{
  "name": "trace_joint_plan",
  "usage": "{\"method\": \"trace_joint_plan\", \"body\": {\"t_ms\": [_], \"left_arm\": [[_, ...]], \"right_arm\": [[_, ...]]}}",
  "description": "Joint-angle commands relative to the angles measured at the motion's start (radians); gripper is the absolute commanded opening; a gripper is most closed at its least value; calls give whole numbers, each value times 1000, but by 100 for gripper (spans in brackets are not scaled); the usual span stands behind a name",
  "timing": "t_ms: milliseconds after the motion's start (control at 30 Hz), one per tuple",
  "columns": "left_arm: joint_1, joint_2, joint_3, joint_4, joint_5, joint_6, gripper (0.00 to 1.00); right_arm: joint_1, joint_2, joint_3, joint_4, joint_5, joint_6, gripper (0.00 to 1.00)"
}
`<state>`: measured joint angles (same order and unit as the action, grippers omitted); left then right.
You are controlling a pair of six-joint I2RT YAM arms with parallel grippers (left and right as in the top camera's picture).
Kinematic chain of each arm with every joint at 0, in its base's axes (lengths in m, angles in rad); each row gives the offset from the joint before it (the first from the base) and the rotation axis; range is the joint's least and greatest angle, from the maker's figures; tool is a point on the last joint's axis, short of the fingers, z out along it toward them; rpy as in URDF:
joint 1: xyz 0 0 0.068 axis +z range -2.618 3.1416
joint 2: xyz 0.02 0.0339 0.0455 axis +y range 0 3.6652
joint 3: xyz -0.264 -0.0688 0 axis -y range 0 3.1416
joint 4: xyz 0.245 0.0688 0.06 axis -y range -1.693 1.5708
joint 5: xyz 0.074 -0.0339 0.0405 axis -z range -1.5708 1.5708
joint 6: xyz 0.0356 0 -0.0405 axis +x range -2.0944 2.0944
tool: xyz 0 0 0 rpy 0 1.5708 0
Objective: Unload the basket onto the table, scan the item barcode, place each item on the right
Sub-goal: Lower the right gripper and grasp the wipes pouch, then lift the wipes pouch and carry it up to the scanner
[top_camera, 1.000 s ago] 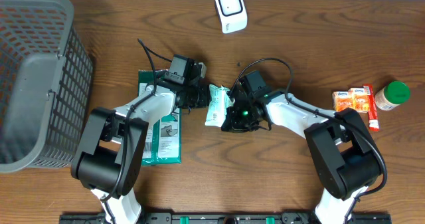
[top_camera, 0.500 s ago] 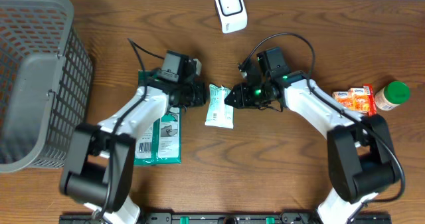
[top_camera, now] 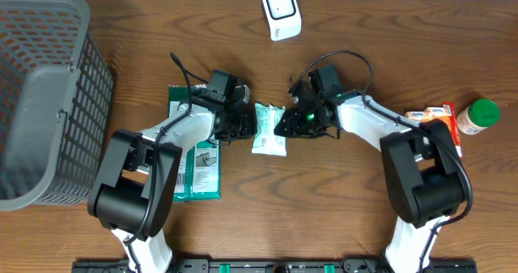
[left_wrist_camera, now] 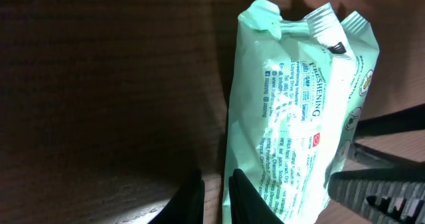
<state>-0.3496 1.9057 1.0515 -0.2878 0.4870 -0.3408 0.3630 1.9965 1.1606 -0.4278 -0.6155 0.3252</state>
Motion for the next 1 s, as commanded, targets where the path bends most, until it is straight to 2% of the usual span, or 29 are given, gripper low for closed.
{"method": "trace_joint_plan", "body": {"t_ms": [0,300,433,500,567,600,700,800,867,967], "left_arm": [[-2,36,-17,-14,-28,-1,17],[-2,36,-17,-14,-28,-1,17],[-2,36,-17,-14,-28,-1,17],[-2,36,-17,-14,-28,-1,17],[-2,36,-16,-14,-28,-1,17],[-2,35,-16,-14,-28,-1,17],[5,6,-14,-13,-29,-1,17],[24,-93,-4,-10,-60,6,17],[41,-178,-4,-15,-92,6,17],[72,-296,-4,-56,-125,6,17]], "right_arm": [[-6,53,2,31,-13,-8,36],[5,147,0,148,-242,-10,30],[3,154,0,192,-358,-73,28],[0,154,0,209,-388,-73,24],[-13,154,0,206,-388,-73,4],[-22,154,0,202,-388,-73,1],[-43,137,0,188,-387,-91,1],[-69,38,0,95,-315,-184,1],[-71,-79,0,-5,-177,-264,1],[-67,-201,0,-98,-21,-309,1]]}}
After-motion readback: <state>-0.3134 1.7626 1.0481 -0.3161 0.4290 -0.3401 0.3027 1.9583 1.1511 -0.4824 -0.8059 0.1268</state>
